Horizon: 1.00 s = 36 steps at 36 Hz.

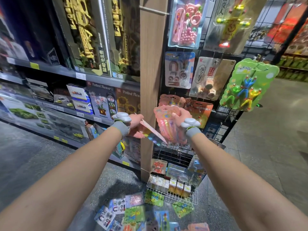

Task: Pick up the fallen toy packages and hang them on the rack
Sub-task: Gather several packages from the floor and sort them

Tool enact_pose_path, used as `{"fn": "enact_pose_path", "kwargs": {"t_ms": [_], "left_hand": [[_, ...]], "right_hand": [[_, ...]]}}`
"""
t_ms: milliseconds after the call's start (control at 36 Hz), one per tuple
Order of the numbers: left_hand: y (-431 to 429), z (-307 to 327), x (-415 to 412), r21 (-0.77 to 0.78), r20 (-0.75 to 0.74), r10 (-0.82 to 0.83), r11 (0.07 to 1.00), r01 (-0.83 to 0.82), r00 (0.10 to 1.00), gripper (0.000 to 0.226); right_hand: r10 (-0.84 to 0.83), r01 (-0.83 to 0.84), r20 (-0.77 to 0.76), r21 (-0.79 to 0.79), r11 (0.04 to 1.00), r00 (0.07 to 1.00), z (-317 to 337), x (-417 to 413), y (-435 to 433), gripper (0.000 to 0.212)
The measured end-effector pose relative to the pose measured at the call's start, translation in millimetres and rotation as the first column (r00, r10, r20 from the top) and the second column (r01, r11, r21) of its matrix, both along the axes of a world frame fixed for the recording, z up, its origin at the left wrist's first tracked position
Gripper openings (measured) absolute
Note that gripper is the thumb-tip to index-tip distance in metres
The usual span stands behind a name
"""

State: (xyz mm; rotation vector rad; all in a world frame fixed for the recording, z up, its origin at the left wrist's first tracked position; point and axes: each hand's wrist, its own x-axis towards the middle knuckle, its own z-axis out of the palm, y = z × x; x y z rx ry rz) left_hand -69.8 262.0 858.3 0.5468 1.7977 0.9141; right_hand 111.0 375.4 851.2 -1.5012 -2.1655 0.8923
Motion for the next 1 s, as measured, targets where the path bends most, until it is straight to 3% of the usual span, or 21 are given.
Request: {"fn": "enact_pose_path", "kwargs": {"t_ms": [194,500,778,1000], "left_hand": [[4.8,4.6,-12.6,-0.022,0.001,-0.019,1.000,0.019,1.000,0.032],[4.6,5.8,-15.9,0.015,-0.013,-0.016,1.000,0.016,1.000,0.031],[2.1,11.3,-10.7,0.020,0.011,-0.013,1.000,0.013,1.000,0.030],[-0.3,16.2,-8.5,0.012,-0.019,-0.001,1.000,0.001,1.000,0.029]], "right_hand": [[-0.065,0.065,-0.033,-0.020,0.998,0.997,-0.7,-9.6,16.9,0.019],[-0.123,0.125,0.029,-0.045,0.991,0.992,7.4,-12.8,10.7,0.034],[-0.137,0.148,0.152,-0.062,0.987,0.979,11.5,-17.2,26.6,0.043],[-0.150,0.169,0.257,-0.054,0.984,0.955,12.3,-21.9,45.2,0.036]]}}
